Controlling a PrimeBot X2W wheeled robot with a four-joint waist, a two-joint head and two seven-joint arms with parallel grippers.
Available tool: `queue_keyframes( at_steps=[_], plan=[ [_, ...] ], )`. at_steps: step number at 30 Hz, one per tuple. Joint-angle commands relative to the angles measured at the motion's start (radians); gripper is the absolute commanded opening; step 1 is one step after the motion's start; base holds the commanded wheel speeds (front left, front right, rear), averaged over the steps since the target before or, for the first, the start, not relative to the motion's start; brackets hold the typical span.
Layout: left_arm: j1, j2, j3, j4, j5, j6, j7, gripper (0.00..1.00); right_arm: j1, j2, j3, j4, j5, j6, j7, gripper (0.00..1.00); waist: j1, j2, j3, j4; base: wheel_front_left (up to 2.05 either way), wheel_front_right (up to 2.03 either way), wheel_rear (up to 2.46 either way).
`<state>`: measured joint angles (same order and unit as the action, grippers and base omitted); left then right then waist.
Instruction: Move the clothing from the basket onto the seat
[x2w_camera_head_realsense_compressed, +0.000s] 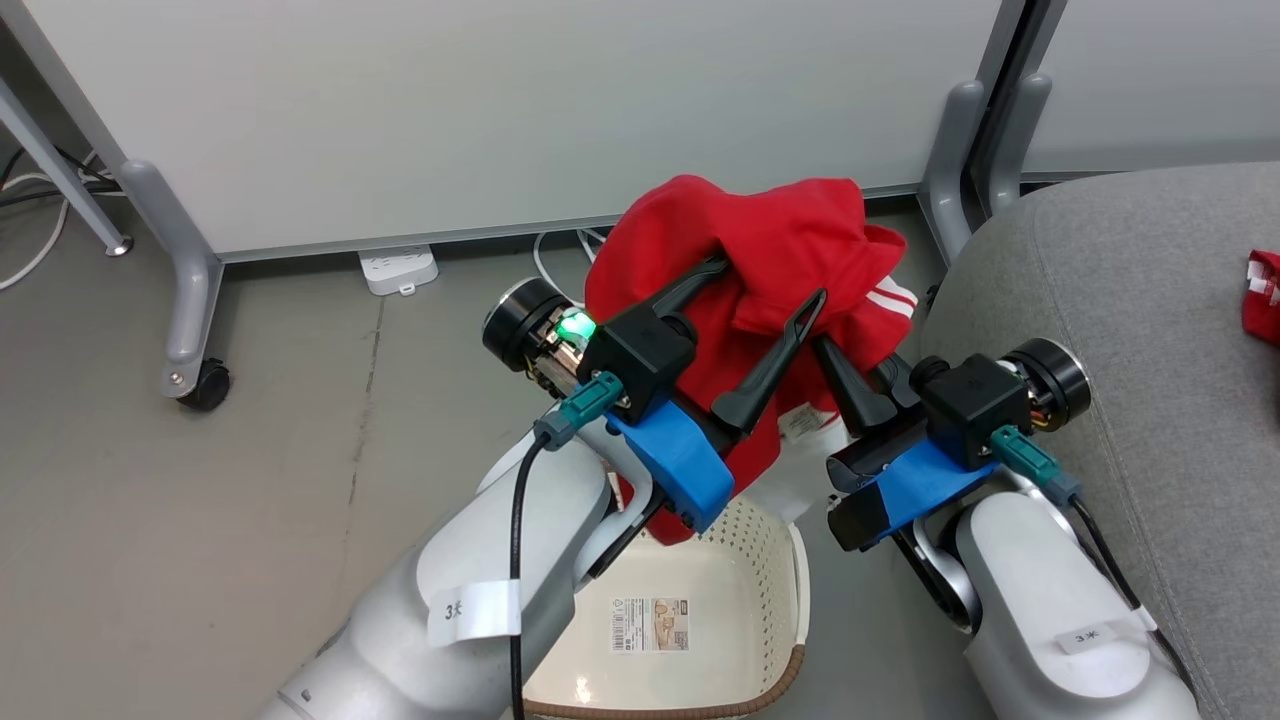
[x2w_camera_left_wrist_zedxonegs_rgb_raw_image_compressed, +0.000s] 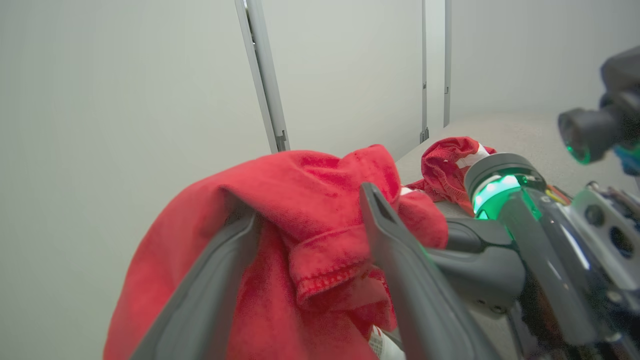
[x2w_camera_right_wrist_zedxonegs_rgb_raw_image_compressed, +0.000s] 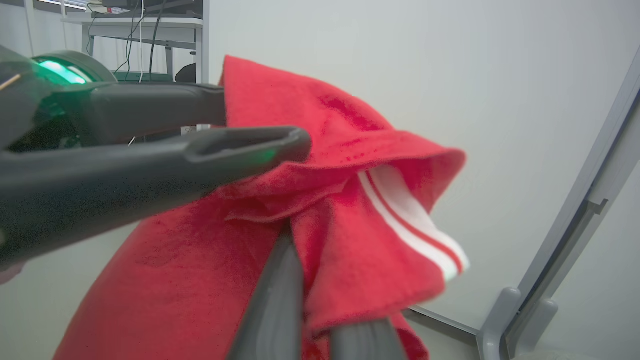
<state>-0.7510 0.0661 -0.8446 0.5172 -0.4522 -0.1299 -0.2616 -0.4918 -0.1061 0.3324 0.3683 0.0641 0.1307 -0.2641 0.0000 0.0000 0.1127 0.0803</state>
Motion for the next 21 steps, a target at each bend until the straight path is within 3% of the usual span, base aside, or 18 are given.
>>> queue_keyframes(
  at_steps=[1,21],
  plan=[
    [0.002,0.001,0.001,0.006,-0.004,-0.001,-0.005,1.00,0.001,-0.007,-0.002,-0.003,0.006,0.000,0.000,0.00,0.0000,0.0000,0.002,0.000,0.00,0.00,0.00],
    [-0.023,0.020,0.019,-0.008,0.025,0.007,-0.005,1.00,-0.016,-0.018,-0.092,-0.030,0.004,0.000,0.000,0.00,0.0000,0.0000,0.072,-0.058,0.00,0.00,0.00]
  ],
)
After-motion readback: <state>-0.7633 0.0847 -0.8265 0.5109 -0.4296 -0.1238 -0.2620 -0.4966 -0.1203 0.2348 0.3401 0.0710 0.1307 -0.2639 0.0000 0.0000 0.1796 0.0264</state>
